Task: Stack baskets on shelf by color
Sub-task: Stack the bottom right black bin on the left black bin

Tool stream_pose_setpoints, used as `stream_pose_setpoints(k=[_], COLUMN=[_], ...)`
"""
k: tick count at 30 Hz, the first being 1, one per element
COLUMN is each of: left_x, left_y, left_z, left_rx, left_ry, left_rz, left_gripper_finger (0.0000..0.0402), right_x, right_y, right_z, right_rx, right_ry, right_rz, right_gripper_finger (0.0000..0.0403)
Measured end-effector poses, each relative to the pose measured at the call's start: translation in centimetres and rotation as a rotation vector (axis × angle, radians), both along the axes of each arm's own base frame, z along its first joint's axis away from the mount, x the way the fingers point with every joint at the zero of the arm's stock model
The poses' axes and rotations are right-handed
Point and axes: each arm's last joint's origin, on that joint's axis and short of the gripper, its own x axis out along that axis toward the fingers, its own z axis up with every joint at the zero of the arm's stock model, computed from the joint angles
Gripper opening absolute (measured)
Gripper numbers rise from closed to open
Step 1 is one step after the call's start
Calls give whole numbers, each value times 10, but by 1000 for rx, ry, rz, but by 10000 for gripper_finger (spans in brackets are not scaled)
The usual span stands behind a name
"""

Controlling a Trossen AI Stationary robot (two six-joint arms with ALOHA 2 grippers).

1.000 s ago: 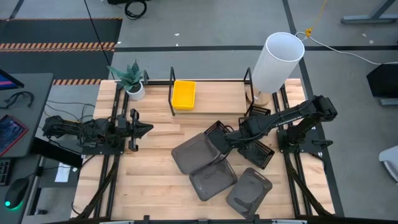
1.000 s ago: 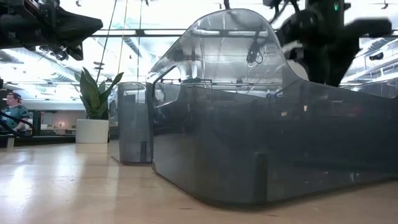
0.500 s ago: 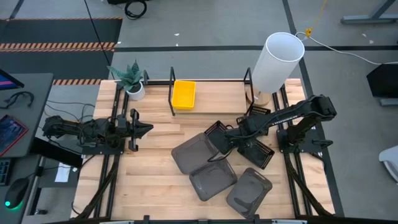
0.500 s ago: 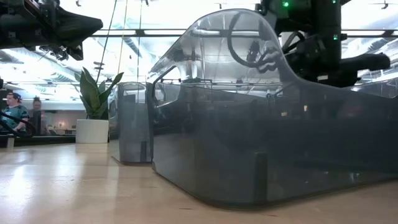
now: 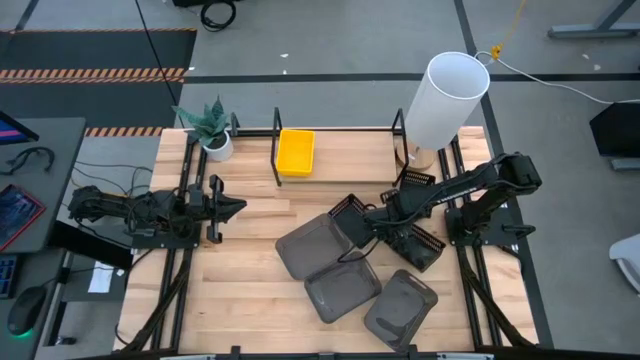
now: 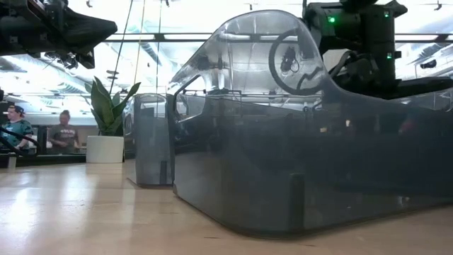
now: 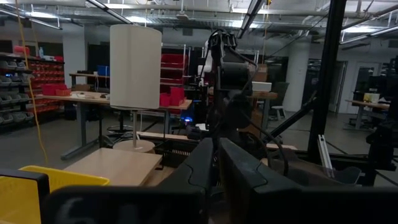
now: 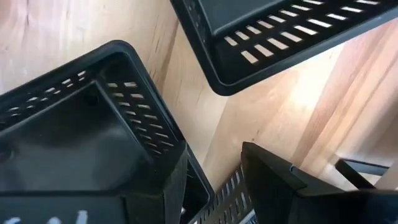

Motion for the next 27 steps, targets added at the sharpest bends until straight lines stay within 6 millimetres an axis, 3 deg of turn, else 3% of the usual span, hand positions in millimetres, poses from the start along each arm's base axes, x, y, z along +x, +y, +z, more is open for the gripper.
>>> stream_pose_setpoints(k=[7, 17, 27], left_x=[0, 0, 0], left_y=[0, 0, 0], left_z=[0, 0, 0], left_rx=[0, 0, 0], left_ry=[0, 0, 0], left_rz=[0, 0, 0], left_gripper_finger=[23, 36, 24], right_x=[0, 8, 0], right_y=[0, 4, 16], right_z=[4, 49, 26], right_rx=[3, 72, 93], right_ry=[15, 66, 92], right_rz=[-47, -60, 59], right_gripper_finger=[157, 157, 157])
